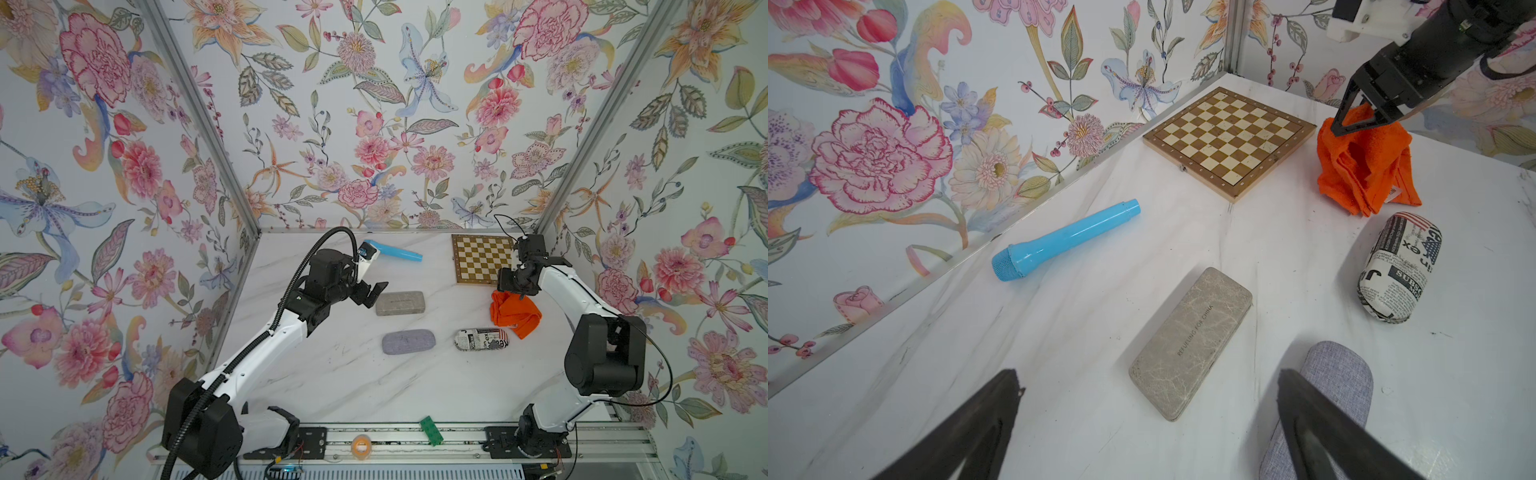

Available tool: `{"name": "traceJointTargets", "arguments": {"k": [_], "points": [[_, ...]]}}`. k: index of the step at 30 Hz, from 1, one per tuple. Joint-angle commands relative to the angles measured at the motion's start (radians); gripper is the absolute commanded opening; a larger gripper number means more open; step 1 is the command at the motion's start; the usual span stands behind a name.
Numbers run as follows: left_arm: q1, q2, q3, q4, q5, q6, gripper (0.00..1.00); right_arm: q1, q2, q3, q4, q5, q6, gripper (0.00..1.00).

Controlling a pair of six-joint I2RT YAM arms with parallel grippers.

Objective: Wipe the eyeglass case
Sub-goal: Place the cleaning item at the center of the board.

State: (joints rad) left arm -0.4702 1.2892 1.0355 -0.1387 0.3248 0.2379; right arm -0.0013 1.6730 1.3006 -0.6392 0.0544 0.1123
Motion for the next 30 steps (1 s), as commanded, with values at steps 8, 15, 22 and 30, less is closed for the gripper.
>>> {"name": "traceJointTargets", "arguments": {"k": [8,15,22,30], "points": [[0.006,0.042,0.142,-0.104,-0.086,-0.015,0.99,0.001,-0.071,0.063,-0.096,-0.040,0.023,0.71],[0.005,0.030,0.127,-0.106,-0.073,-0.040,0.99,-0.002,-0.119,0.097,-0.130,-0.039,0.020,0.76],[0.008,0.028,0.130,-0.127,-0.073,-0.052,0.99,-0.009,-0.071,0.123,-0.175,-0.053,0.011,0.77],[0.008,0.031,0.132,-0.150,-0.070,-0.040,0.99,0.000,-0.087,0.140,-0.209,-0.069,0.028,0.72]]}}
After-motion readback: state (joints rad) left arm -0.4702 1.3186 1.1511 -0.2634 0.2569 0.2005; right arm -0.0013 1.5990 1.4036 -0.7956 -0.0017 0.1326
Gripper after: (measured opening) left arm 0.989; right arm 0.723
